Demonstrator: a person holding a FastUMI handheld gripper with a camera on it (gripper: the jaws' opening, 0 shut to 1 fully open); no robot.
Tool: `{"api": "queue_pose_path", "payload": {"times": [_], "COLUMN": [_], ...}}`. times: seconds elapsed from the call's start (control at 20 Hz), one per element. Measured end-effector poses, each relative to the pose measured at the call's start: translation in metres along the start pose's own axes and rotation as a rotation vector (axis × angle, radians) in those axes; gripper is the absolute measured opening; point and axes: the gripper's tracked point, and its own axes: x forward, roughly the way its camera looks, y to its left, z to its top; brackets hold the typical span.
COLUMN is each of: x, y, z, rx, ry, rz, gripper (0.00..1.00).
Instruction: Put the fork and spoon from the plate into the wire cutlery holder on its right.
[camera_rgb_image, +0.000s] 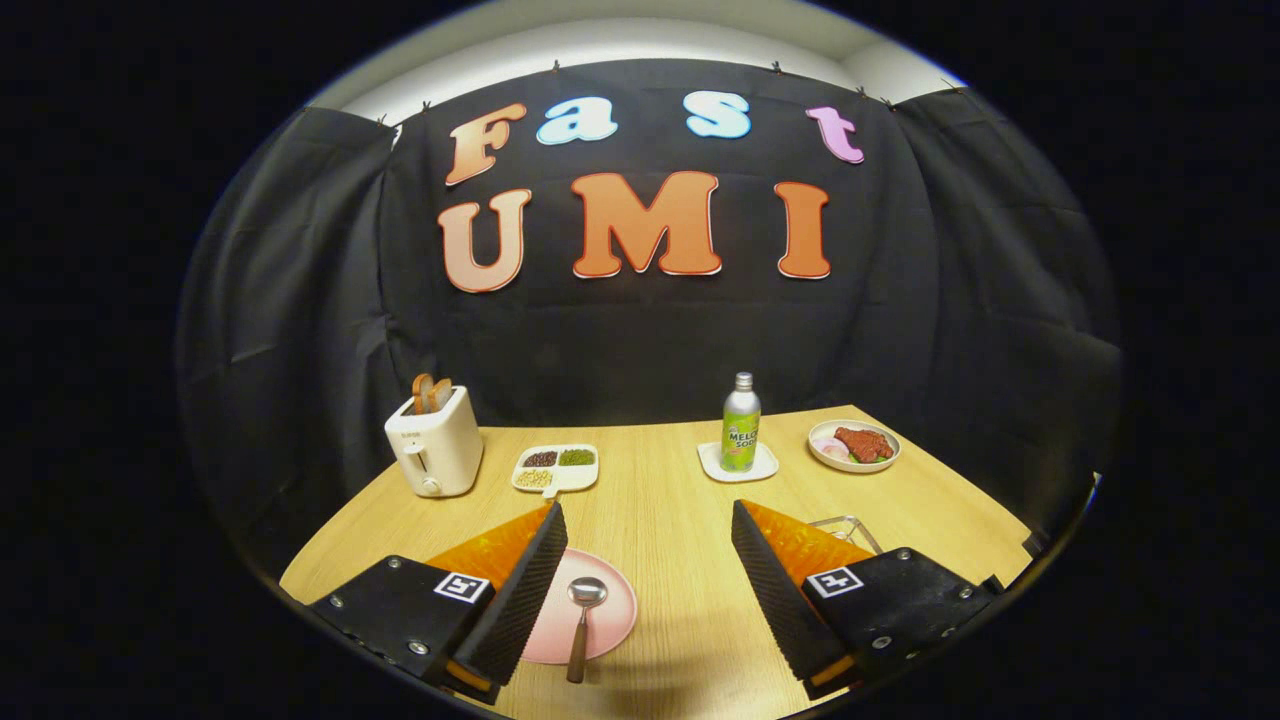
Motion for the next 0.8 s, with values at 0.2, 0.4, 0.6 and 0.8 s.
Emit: {"api": "queue_pose_path", "payload": {"times": [0.2, 0.4, 0.6, 0.8], "x": [0.012, 0.021, 0.028, 0.032], "y": [0.026, 0.044, 0.056, 0.060], "z": [-0.040, -0.081, -0.114, -0.140], "rx": [-0.036, -0.054, -0.088, -0.096], "ry": [0.105, 0.202, 0.288, 0.367], "rz": [0.039, 0.075, 0.103, 0.108], "gripper": [0.99, 0.99, 0.96, 0.83]}}
